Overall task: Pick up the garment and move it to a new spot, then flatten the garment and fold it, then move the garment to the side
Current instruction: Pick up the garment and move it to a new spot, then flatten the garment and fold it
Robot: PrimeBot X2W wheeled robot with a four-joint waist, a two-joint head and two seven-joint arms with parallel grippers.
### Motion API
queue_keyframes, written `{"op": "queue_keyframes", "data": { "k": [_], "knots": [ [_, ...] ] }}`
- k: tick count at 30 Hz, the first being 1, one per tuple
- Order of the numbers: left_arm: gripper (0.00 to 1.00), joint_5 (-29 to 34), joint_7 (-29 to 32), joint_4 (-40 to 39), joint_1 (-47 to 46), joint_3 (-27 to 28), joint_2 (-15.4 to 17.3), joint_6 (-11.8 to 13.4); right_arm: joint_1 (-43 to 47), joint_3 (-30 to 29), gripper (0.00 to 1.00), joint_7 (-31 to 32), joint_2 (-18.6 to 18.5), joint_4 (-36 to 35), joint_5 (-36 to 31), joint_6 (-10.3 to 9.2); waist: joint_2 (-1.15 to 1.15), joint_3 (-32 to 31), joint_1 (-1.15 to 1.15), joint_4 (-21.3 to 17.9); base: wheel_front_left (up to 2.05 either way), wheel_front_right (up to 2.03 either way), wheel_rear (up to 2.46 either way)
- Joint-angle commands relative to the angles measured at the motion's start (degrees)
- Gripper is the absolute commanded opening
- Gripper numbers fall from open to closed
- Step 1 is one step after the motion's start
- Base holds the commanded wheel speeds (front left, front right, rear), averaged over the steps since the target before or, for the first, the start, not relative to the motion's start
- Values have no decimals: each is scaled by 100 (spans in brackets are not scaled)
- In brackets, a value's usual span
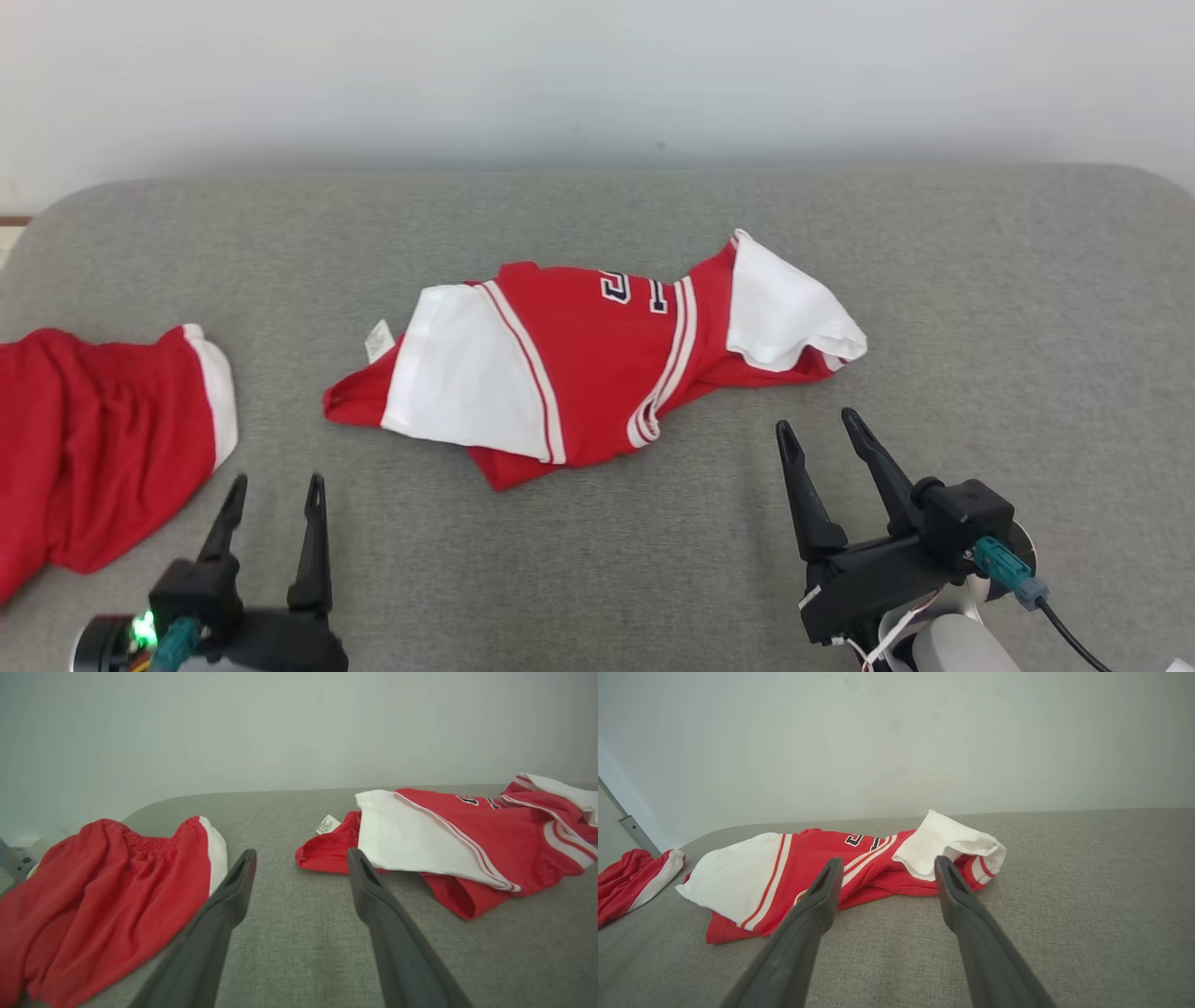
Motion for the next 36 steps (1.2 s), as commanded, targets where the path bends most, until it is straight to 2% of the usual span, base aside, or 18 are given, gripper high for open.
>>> {"op": "queue_keyframes", "data": {
  "k": [1,9,16,20,22,31,36],
  "knots": [
    [100,62,-9,-38,152,60,-8,2,71,9,100,-2,-32,-6,-19,2,0,-52,1,176,0,0,0],
    [100,297,-9,-302,505,196,-193,-138,-55,153,100,-2,-83,39,-40,2,0,65,1,578,0,0,0],
    [100,313,-9,-272,543,213,-396,-266,-508,885,100,-3,-281,248,-182,2,0,242,1,1043,0,0,0],
    [100,293,-9,-285,514,172,-486,-333,-834,1326,100,-2,-408,480,-197,2,0,356,1,1313,0,0,0],
    [100,278,-9,-307,480,142,-523,-341,-1184,1680,100,-2,-509,818,-168,2,0,479,1,1605,0,0,0],
    [100,114,-9,-324,480,-18,-595,-311,-1851,2210,100,-2,-636,1646,-219,1,0,700,1,2317,0,0,0],
    [100,-58,-9,-339,571,-123,-597,-261,-2101,2409,100,-2,-635,2019,-346,2,0,783,1,2537,0,0,0]
  ]
}}
